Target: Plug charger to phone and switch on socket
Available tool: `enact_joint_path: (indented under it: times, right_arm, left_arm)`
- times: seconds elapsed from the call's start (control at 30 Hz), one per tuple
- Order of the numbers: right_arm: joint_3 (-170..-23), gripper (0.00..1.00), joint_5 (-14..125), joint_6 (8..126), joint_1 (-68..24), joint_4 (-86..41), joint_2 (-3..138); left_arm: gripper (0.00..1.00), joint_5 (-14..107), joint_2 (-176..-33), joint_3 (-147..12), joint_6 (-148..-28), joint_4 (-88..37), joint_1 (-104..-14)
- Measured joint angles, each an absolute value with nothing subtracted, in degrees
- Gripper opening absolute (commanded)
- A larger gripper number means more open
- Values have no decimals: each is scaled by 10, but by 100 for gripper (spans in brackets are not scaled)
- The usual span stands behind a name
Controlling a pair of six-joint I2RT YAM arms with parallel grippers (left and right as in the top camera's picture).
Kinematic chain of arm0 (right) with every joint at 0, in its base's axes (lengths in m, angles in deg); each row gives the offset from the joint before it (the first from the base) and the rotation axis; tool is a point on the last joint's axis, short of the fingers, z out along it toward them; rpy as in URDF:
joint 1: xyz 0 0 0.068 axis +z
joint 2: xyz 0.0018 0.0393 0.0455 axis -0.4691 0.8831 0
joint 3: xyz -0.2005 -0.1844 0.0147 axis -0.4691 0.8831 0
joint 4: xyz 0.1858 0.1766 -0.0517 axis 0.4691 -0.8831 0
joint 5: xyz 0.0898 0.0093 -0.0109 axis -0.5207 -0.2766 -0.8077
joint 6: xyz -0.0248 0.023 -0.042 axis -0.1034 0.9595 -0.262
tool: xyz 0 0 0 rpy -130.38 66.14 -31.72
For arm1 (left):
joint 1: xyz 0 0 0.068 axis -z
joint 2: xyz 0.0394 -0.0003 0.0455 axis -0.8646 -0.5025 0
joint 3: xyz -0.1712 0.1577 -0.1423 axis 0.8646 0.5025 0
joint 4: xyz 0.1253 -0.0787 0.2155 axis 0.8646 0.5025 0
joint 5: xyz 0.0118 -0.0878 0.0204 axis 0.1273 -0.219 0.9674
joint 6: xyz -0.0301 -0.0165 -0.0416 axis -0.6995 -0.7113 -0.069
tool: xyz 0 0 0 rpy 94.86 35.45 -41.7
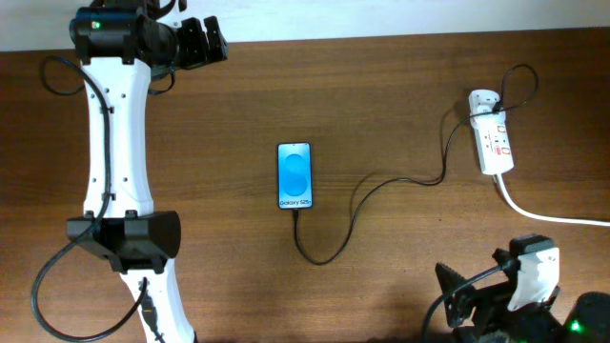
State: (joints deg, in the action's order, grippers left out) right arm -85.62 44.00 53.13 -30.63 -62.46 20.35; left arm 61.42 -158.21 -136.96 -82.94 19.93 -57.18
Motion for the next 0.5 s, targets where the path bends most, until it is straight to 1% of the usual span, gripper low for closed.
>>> enact_joint_path:
  times: [0.2, 0.27, 0.4, 0.5]
  right_arm:
    - [-668, 98, 438, 510, -288, -422, 52]
    - [-612, 98, 438, 505, -277, -380, 15]
    - [-527, 98, 438, 480, -277, -310, -21]
    - [-484, 98, 444, 468, -277, -219, -24]
  left_arm:
    - [99, 615, -1582, -1370, -829, 199, -572]
    - [99, 616, -1582, -1370, -829, 199, -572]
    - [99, 616, -1582, -1370, -829, 199, -572]
    - [99, 616, -1582, -1370, -829, 199, -572]
